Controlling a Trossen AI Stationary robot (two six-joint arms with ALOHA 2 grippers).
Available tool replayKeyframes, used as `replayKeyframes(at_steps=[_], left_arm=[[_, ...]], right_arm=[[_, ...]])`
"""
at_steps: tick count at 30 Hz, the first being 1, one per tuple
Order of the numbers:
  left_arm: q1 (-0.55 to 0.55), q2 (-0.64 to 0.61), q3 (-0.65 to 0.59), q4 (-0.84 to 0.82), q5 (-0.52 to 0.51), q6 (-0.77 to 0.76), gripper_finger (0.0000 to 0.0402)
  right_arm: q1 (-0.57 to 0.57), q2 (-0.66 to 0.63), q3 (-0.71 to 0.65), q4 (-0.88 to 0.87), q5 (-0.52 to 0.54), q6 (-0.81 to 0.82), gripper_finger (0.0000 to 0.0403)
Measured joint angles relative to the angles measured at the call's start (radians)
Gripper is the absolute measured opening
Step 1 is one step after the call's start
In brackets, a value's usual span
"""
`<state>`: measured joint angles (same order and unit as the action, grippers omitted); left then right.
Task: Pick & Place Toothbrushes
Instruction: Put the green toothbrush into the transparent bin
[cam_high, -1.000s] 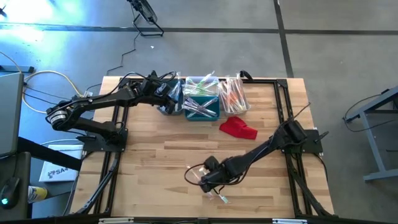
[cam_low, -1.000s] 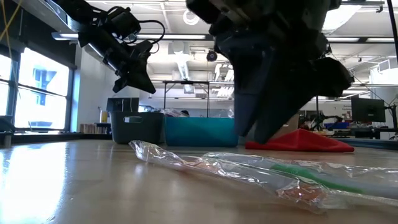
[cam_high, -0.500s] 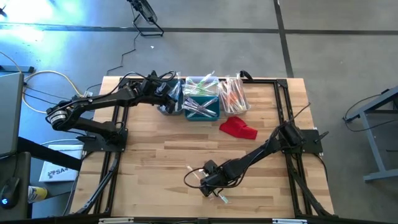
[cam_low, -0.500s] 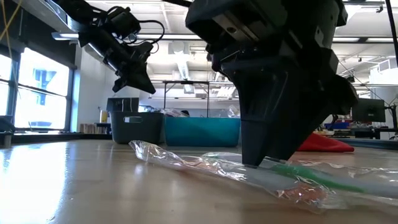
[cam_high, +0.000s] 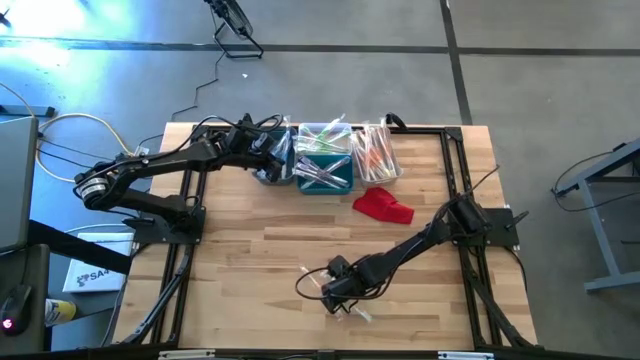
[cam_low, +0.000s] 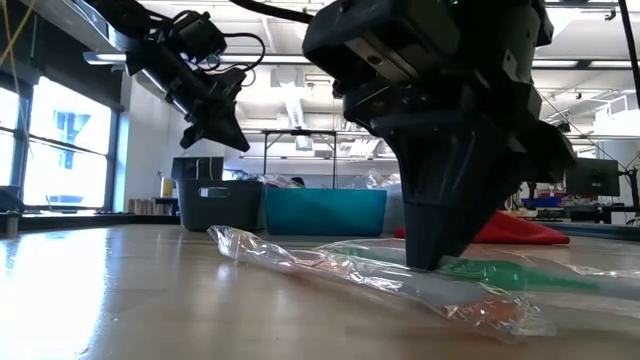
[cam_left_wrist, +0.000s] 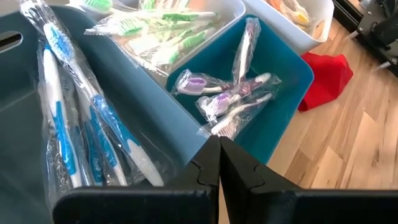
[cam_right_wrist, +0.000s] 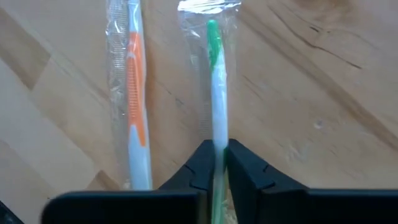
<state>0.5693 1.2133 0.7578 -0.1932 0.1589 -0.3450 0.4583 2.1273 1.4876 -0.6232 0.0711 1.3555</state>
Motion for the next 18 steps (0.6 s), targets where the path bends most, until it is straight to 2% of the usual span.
replayKeyframes(at_steps=[2,8,18], left_arm=[[0.0,0.0,0.0,-0.004,0.0,0.0,0.0],[0.0,0.0,0.0,-0.024,0.0,0.019,0.0],[0.0,0.0,0.0,-0.023,0.0,0.027,0.0]], right_arm=[[-0.002,0.0,0.0,0.0,0.0,-0.021,0.0016],[-0.002,-0.006,-0.002,-0.009,0.016,-0.056,0.0018],[-0.036,-0.108,-0.004,-0.089,0.144,-0.175,0.0014]])
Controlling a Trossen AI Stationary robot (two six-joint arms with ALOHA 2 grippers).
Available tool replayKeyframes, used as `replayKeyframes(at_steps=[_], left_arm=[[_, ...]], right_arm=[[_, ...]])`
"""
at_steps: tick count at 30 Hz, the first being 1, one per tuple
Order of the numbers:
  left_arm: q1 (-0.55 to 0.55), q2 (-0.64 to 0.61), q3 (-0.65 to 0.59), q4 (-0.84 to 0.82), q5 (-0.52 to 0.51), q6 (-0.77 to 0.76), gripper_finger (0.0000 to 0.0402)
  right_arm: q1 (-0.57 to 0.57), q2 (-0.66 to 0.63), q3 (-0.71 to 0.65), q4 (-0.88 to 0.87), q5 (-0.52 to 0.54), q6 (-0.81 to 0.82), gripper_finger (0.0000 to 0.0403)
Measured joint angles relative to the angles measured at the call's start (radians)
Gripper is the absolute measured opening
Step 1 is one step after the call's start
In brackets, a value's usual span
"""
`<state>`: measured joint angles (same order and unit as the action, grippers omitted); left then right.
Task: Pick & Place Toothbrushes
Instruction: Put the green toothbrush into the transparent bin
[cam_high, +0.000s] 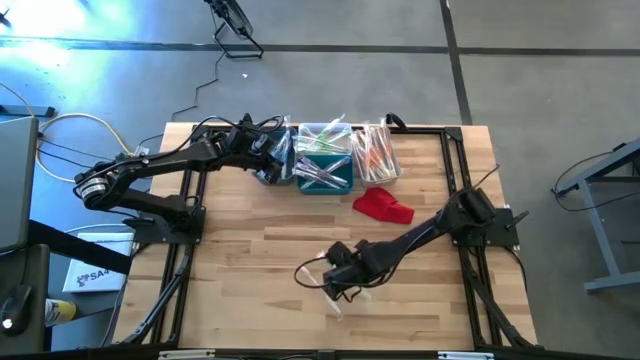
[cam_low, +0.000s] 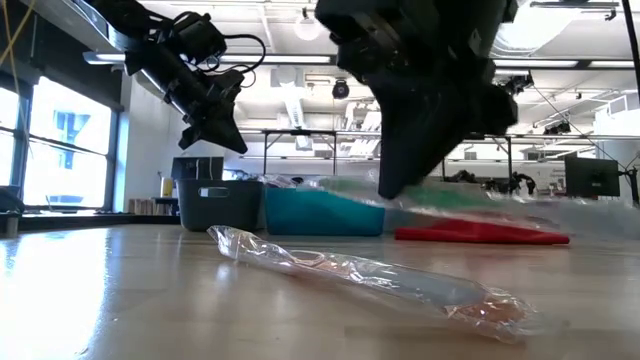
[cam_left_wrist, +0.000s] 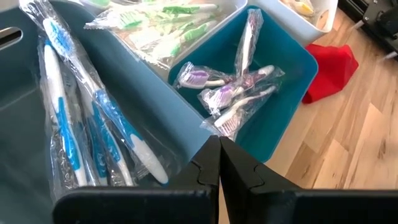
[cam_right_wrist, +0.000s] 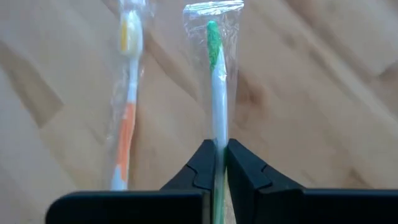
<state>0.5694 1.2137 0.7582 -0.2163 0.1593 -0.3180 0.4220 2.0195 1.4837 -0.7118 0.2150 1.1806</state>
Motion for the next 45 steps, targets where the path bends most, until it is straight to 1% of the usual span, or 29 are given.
replayKeyframes(at_steps=[6,9,15,18,25,27,30,33,37,40,45], left_arm=[[0.0,0.0,0.0,-0.006,0.0,0.003,0.0],[0.0,0.0,0.0,-0.03,0.0,0.003,0.0],[0.0,0.0,0.0,-0.069,0.0,0.028,0.0],[0.0,0.0,0.0,-0.086,0.0,0.048,0.0],[0.0,0.0,0.0,-0.081,0.0,0.052,0.0],[0.0,0.0,0.0,-0.08,0.0,0.052,0.0],[0.0,0.0,0.0,-0.078,0.0,0.051,0.0],[0.0,0.0,0.0,-0.072,0.0,0.052,0.0],[0.0,0.0,0.0,-0.07,-0.002,0.095,0.0],[0.0,0.0,0.0,-0.07,-0.033,0.131,0.0],[0.0,0.0,0.0,-0.056,-0.116,0.158,0.0]], right_arm=[[-0.048,-0.099,0.002,-0.033,0.069,-0.084,0.0014],[-0.073,-0.15,0.0,-0.061,0.117,-0.124,0.0014],[-0.14,-0.256,0.001,-0.134,0.177,-0.2,0.0014],[-0.185,-0.3,0.001,-0.157,0.209,-0.247,0.0014],[-0.337,-0.361,0.002,-0.14,0.215,-0.417,0.0014],[-0.392,-0.365,0.002,-0.118,0.204,-0.474,0.0014],[-0.474,-0.367,0.002,-0.072,0.149,-0.561,0.0014],[-0.547,-0.368,0.002,0.012,0.1,-0.652,0.0014],[-0.638,-0.368,0.002,0.14,0.081,-0.774,0.0014],[-0.708,-0.366,0.002,0.229,0.026,-0.845,0.0014],[-0.815,-0.353,0.002,0.34,-0.022,-0.933,0.0014]])
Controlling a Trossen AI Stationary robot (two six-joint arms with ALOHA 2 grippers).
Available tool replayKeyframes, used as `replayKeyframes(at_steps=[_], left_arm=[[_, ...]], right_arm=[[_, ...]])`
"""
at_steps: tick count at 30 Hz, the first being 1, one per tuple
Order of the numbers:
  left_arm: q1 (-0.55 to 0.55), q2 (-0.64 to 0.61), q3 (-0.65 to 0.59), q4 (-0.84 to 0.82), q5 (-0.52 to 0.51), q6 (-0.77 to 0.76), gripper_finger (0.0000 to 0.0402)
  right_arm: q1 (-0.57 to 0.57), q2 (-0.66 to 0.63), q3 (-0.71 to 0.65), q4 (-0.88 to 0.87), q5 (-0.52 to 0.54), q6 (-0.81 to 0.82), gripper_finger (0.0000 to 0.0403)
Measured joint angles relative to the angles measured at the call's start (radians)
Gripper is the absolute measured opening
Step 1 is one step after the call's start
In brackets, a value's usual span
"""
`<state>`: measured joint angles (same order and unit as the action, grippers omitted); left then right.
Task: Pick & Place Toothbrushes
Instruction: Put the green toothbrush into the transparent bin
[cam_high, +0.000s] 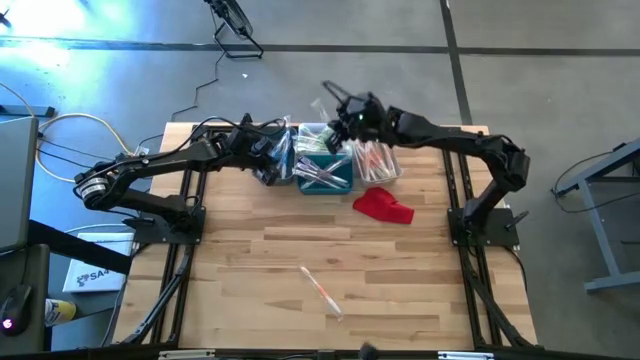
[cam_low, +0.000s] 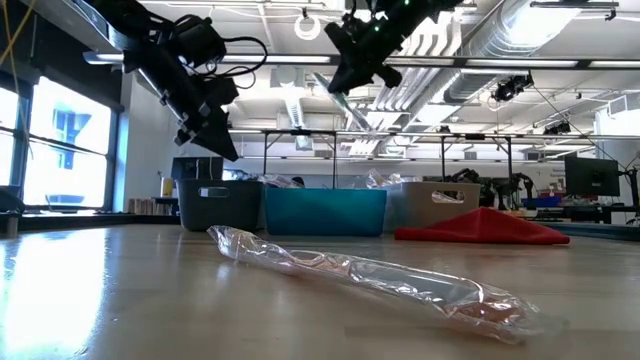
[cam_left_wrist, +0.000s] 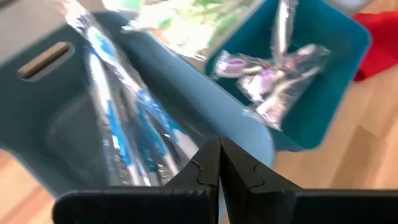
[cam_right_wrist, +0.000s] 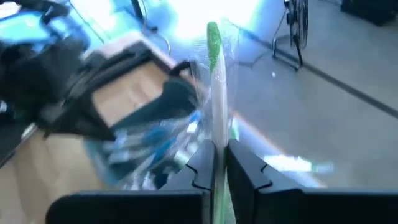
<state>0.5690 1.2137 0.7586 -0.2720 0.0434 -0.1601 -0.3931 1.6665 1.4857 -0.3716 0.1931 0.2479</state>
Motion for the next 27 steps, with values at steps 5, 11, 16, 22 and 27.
replayKeyframes(at_steps=[5,11,16,22,27], left_arm=[[0.0,0.0,0.0,0.058,-0.035,0.01,0.0],[0.001,0.0,0.0,0.105,-0.036,0.035,0.0],[0.001,0.0,0.0,0.104,-0.039,0.081,0.0],[0.001,0.0,0.0,0.104,-0.068,0.085,0.0],[0.001,0.0,0.0,0.093,-0.088,0.085,0.0]], right_arm=[[-0.094,0.053,0.001,0.109,-0.101,-0.049,0.0014],[-0.157,0.147,0.0,0.198,-0.169,-0.097,0.0014],[-0.179,0.218,0.0,0.257,-0.198,-0.11,0.0014],[-0.187,0.283,0.0,0.309,-0.193,-0.152,0.0014],[-0.185,0.319,0.0,0.32,-0.192,-0.182,0.0014]])
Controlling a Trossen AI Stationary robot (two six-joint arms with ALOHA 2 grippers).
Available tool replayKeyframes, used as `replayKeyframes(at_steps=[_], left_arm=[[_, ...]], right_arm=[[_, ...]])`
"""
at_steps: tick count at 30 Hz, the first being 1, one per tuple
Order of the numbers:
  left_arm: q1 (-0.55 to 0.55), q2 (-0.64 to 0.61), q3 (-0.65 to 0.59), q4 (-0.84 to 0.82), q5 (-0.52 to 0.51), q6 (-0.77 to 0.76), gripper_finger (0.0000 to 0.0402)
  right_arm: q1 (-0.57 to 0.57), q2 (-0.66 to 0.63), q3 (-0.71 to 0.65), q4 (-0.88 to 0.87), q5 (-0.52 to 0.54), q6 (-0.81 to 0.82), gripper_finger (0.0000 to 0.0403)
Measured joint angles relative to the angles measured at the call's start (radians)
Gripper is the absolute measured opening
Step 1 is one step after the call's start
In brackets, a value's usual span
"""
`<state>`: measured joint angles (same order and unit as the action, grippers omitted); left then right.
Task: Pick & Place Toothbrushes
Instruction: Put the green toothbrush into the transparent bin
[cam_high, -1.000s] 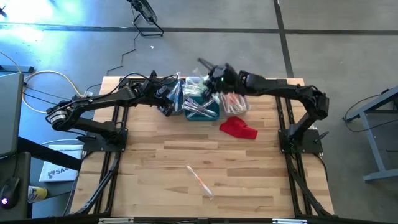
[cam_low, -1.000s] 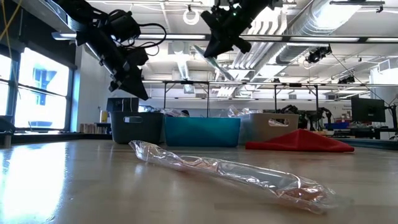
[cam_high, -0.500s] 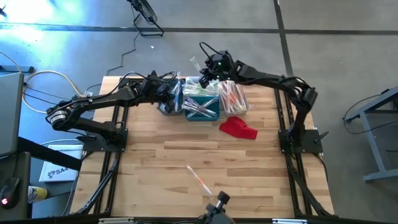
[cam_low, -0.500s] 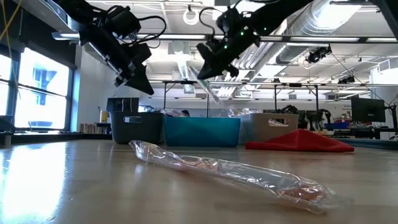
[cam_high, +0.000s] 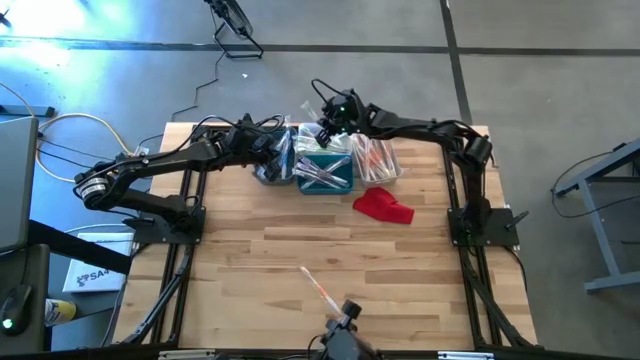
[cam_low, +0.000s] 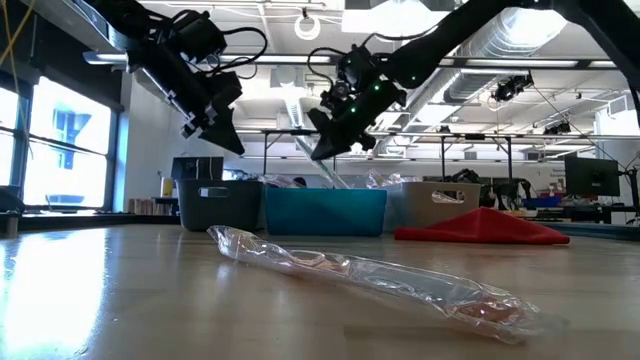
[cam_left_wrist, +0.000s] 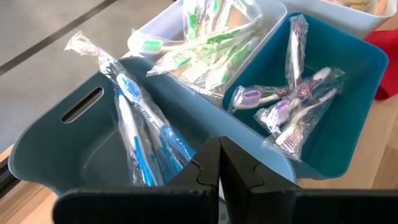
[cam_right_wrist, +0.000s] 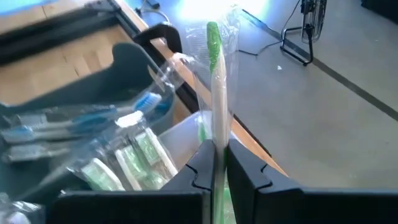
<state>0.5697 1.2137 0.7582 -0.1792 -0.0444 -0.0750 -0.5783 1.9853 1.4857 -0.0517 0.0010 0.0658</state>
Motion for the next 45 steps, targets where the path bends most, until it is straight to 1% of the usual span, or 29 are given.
replayKeyframes(at_steps=[6,11,21,29,35,38,42,45], left_arm=[[0.0,0.0,0.0,-0.003,-0.001,0.0,0.0],[0.0,0.0,0.0,-0.003,-0.002,0.0,0.0],[0.0,0.0,0.0,-0.003,-0.003,-0.008,0.0],[0.0,0.0,0.0,-0.003,-0.003,-0.008,0.0],[0.0,0.0,0.0,-0.003,-0.001,-0.008,0.0],[0.0,0.0,0.0,-0.003,0.0,-0.008,0.0],[0.0,0.0,0.0,-0.003,0.0,-0.008,0.0],[0.0,0.0,0.0,-0.004,0.0,-0.008,0.0]], right_arm=[[0.008,0.014,0.0,-0.007,0.03,-0.078,0.0014],[0.009,0.031,0.0,-0.021,0.025,-0.151,0.0014],[0.009,0.066,0.0,-0.055,0.022,-0.194,0.0016],[0.01,0.066,0.0,-0.052,0.018,-0.204,0.0064],[0.01,0.066,0.0,-0.075,-0.026,-0.205,0.0103],[0.013,0.066,0.0,-0.078,-0.027,-0.199,0.0122],[0.017,0.053,0.0,-0.09,-0.023,-0.203,0.0137],[0.027,0.038,0.0,-0.095,0.008,-0.211,0.014]])
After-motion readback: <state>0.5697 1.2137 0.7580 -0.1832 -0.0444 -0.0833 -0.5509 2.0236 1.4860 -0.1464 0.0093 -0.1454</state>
